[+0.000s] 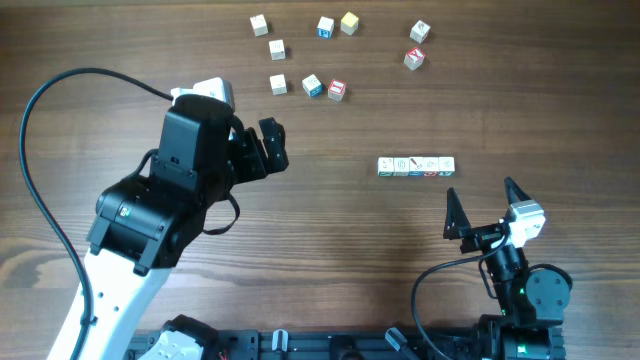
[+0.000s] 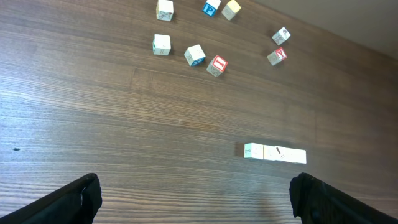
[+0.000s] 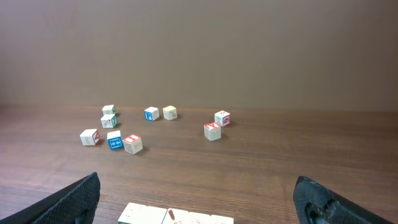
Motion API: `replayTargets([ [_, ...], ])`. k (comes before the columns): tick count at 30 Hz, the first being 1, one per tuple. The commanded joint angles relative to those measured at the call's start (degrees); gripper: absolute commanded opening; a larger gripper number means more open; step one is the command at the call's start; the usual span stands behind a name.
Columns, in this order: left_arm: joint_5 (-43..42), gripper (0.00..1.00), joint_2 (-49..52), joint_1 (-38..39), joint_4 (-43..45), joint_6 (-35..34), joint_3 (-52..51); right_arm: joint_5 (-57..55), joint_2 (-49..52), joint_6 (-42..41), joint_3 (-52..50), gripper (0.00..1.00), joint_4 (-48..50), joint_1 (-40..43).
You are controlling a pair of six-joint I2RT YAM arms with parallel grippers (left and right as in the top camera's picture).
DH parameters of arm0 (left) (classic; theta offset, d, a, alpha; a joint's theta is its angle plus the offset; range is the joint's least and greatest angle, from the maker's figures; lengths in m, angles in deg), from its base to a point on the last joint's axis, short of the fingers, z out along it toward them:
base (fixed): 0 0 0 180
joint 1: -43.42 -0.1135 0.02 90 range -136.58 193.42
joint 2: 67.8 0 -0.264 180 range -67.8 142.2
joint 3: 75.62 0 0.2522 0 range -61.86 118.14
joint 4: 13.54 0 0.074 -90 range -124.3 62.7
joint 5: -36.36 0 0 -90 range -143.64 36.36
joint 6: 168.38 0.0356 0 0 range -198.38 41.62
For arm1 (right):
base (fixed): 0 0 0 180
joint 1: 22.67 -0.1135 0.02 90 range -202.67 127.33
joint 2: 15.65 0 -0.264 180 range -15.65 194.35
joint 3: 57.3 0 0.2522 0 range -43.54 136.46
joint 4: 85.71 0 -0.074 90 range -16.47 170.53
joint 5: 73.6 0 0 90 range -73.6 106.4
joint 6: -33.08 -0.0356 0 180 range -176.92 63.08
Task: Form a horizontal line
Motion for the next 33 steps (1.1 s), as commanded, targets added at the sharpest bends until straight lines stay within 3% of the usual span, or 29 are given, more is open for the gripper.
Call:
replayTargets([
  [1,0.94,1.0,0.26,-0.2,0.09,0.28,-0.35,-1.01,-0.57,0.11,-0.04,1.0,0.33,-0.24],
  [20,1.84,1.0,0.28,-0.2,-0.26,0.33,-0.35,-1.01,-0.5,0.13,-0.04,1.0,0.33,-0.24],
  [29,13.99,1.0,0.9,-0.9,-0.22,0.72,-0.52,-0.98,-0.5,0.13,-0.04,1.0,0.33,-0.24],
  [33,16.15,1.0,-0.74,-4.63,1.33,0.7,-3.52,-0.98,-0.5,0.13,-0.04,1.0,0.31,-0.24],
])
